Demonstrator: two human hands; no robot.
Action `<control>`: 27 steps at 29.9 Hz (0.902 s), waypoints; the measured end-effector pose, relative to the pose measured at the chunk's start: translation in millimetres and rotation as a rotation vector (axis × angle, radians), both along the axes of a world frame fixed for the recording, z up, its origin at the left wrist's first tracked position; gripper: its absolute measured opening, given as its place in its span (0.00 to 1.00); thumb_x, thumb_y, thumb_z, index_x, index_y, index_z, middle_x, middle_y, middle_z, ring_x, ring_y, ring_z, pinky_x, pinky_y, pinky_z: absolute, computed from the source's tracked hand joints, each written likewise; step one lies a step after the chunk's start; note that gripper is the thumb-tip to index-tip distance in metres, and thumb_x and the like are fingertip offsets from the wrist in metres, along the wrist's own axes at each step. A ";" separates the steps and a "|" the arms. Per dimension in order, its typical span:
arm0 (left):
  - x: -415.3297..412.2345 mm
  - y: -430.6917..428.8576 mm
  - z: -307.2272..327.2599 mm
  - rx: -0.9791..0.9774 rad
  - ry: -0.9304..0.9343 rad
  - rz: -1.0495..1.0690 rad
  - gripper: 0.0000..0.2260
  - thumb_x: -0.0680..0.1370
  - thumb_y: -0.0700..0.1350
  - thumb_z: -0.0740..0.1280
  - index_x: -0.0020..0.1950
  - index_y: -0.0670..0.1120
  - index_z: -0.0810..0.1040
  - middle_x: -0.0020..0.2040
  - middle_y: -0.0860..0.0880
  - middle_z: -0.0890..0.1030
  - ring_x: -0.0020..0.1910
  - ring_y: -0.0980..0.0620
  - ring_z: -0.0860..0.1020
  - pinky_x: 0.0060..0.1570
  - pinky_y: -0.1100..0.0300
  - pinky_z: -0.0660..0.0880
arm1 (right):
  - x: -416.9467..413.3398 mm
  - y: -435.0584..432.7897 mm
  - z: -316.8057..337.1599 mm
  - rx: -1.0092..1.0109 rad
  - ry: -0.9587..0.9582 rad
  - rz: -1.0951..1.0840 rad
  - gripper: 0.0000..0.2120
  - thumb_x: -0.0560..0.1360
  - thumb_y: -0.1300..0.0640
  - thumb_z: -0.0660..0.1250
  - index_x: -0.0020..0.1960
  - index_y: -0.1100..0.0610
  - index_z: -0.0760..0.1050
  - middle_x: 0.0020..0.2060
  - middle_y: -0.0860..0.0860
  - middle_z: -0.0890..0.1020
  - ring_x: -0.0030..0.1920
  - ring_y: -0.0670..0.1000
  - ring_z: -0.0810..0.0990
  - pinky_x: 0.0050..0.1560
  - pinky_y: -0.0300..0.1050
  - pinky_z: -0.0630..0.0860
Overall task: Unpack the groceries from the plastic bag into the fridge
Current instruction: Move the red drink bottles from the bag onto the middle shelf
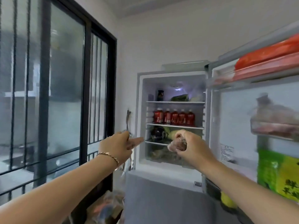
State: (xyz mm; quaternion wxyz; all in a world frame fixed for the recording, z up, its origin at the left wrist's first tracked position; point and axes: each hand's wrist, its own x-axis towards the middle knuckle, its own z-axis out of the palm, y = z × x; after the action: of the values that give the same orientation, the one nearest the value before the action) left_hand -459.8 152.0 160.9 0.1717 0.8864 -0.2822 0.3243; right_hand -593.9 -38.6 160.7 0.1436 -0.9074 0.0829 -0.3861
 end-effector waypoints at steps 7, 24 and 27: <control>147.1 -95.0 63.3 -0.188 0.016 -0.158 0.09 0.71 0.48 0.67 0.38 0.49 0.68 0.45 0.52 0.74 0.38 0.51 0.77 0.39 0.56 0.78 | 140.2 -91.2 54.6 0.112 -0.219 -0.069 0.14 0.70 0.60 0.71 0.54 0.52 0.74 0.46 0.46 0.76 0.46 0.48 0.76 0.45 0.39 0.71; 367.0 -322.4 163.6 -0.375 -0.340 -0.316 0.12 0.72 0.41 0.69 0.54 0.43 0.76 0.52 0.47 0.76 0.49 0.44 0.76 0.47 0.55 0.73 | 393.7 -297.5 182.9 -0.105 -0.316 0.021 0.17 0.72 0.64 0.66 0.60 0.57 0.72 0.46 0.46 0.73 0.47 0.47 0.74 0.45 0.29 0.67; 392.5 -356.3 168.6 -0.365 -0.300 -0.337 0.11 0.73 0.41 0.68 0.55 0.44 0.76 0.53 0.48 0.76 0.51 0.44 0.76 0.50 0.54 0.74 | 436.6 -325.9 194.3 -0.171 -0.134 -0.021 0.15 0.72 0.62 0.66 0.58 0.54 0.71 0.54 0.51 0.73 0.52 0.53 0.76 0.54 0.44 0.72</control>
State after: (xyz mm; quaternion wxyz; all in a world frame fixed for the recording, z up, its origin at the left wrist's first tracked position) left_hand -67.3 -204.3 329.4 0.3361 0.7236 -0.3847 0.4642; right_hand -157.3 -364.5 355.1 0.0665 -0.8875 0.0494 -0.4532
